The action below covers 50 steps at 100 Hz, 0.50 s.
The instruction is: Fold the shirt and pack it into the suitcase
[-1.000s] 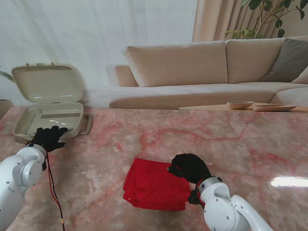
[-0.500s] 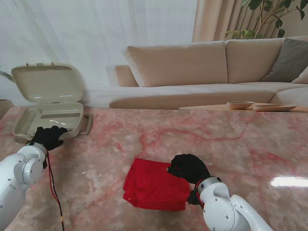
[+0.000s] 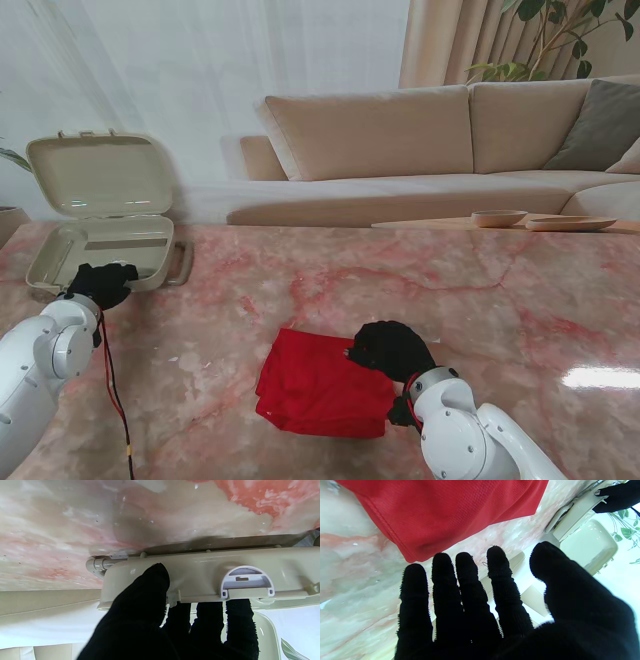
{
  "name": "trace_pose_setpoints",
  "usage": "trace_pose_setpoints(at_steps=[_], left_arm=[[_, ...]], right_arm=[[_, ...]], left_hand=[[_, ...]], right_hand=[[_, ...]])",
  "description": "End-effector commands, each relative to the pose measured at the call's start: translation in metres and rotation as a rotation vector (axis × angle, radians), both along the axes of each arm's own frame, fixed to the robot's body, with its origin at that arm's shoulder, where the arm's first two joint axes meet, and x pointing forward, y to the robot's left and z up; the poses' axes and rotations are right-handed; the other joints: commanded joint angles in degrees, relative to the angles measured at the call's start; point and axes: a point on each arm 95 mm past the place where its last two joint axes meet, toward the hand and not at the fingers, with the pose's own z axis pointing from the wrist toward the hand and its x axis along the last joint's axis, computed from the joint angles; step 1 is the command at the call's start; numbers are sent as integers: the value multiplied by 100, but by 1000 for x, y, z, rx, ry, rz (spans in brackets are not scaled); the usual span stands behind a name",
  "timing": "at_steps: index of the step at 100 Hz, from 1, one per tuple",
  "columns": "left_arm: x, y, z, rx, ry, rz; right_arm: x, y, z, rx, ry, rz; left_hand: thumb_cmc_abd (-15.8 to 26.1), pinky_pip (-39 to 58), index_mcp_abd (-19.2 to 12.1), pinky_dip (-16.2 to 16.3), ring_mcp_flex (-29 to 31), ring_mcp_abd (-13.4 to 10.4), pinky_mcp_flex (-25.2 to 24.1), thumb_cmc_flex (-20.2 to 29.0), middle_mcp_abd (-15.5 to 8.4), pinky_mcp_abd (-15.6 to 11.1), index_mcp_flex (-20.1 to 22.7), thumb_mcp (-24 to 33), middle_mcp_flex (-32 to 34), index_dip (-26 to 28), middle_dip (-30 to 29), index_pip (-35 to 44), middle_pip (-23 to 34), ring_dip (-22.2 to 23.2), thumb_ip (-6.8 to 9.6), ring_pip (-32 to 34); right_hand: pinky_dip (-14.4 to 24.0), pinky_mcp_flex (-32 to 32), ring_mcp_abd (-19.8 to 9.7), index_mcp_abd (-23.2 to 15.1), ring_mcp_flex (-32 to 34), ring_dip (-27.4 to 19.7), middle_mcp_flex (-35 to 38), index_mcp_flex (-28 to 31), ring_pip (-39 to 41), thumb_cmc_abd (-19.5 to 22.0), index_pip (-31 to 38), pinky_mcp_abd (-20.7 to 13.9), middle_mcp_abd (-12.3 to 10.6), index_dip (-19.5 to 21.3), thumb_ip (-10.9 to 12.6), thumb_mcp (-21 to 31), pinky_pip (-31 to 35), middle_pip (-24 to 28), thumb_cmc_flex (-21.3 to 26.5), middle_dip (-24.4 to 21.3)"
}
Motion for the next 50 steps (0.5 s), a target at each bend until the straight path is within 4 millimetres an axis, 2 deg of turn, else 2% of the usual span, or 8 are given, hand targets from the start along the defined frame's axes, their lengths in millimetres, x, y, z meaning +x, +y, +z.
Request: trace_pose_setpoints(at_steps=[1,24,39,50], left_arm=[[-5,0,-13,-6,31,5],[-4,-1,-15,-19,24,1],[-2,-5,-15,-29,15,-16],[0,-8,-15,-41,10,-26]], right_arm=[[-2,0,-6,0,30,4],[-1,0,-8,2,33,4],[0,0,-9,4,34,3],[0,-1,-10,5,35,1]], left_hand=[[-19,651,-141,104,268,-5,401,439,-70,156,107,304,173,98,198,180,-125,247,-50,234],[-152,838,-292,235,548,-17,575,439,-196,170,355,573,649,196,600,651,-280,470,-131,300],[-172,950,-365,283,769,-34,730,439,-314,170,610,883,927,288,740,911,-222,562,-107,436],[-163,1036,-386,324,877,-34,823,439,-382,177,742,1050,1060,373,807,1108,-161,607,-159,516]], right_hand=[[164,-73,-101,-61,-106,-136,53,71,-31,42,69,55,-50,-16,-133,-83,-53,8,-161,7],[179,-63,-97,-68,-78,-124,84,93,-13,24,70,72,-56,-17,-134,-62,-41,4,-180,7],[185,-56,-105,-90,-80,-123,87,96,-15,11,76,76,-78,-17,-141,-37,-35,2,-197,8],[186,-53,-115,-107,-78,-123,85,91,-14,4,77,65,-87,-18,-146,-21,-34,4,-207,9]])
